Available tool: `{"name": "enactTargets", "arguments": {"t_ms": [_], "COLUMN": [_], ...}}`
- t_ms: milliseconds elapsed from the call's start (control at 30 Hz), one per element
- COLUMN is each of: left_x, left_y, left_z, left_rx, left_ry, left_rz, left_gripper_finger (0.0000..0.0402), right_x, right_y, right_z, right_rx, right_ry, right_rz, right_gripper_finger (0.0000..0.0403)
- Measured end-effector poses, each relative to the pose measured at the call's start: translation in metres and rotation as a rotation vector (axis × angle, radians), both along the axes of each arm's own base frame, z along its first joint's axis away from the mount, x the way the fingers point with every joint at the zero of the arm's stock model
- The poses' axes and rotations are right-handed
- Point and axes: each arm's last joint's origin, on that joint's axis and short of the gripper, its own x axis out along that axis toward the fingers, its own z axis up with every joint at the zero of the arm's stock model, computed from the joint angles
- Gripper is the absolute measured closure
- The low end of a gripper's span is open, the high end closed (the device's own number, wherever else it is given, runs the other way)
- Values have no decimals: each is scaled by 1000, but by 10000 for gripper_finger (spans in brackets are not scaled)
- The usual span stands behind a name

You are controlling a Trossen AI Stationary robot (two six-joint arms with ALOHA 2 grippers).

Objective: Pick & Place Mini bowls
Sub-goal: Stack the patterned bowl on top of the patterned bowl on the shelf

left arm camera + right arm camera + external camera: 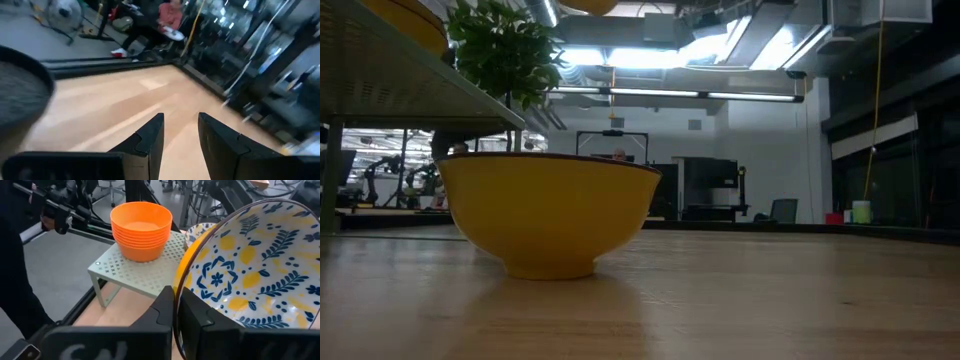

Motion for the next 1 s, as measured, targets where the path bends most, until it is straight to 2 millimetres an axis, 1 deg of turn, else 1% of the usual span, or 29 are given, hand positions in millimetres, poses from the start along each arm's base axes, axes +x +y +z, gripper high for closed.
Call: {"name": "enactTargets", "arguments": {"t_ms": [100,233,333,467,533,633,700,767,867,1000], "left_x": [1,2,1,0,-2,-4,-4,-2,7,26], "left_y": [-1,-4,-6,-12,-15,-21,-24,-25,-25,-25], "left_z": [6,17,25,44,60,92,115,135,158,184], "left_rx": [-82,-42,-31,31,70,188,279,333,359,391], "left_ry": [-106,-201,-282,-355,-377,-394,-398,-364,-265,-167], "left_rz": [-53,-160,-225,-369,-442,-545,-582,-614,-716,-837], "left_gripper_finger": [288,288,288,288,288,288,288,287,283,266], "right_x": [3,6,7,9,9,9,9,10,10,10], "right_y": [1,1,2,3,3,3,3,4,4,4], "right_z": [-2,-5,-2,2,4,5,6,9,12,13], "right_rx": [14,21,27,56,92,137,162,177,182,186], "right_ry": [-2,-10,-37,-81,-95,-85,-93,-123,-149,-156], "right_rz": [-1,-5,-5,15,33,52,56,72,76,83], "right_gripper_finger": [389,389,389,389,389,389,389,389,389,389]}}
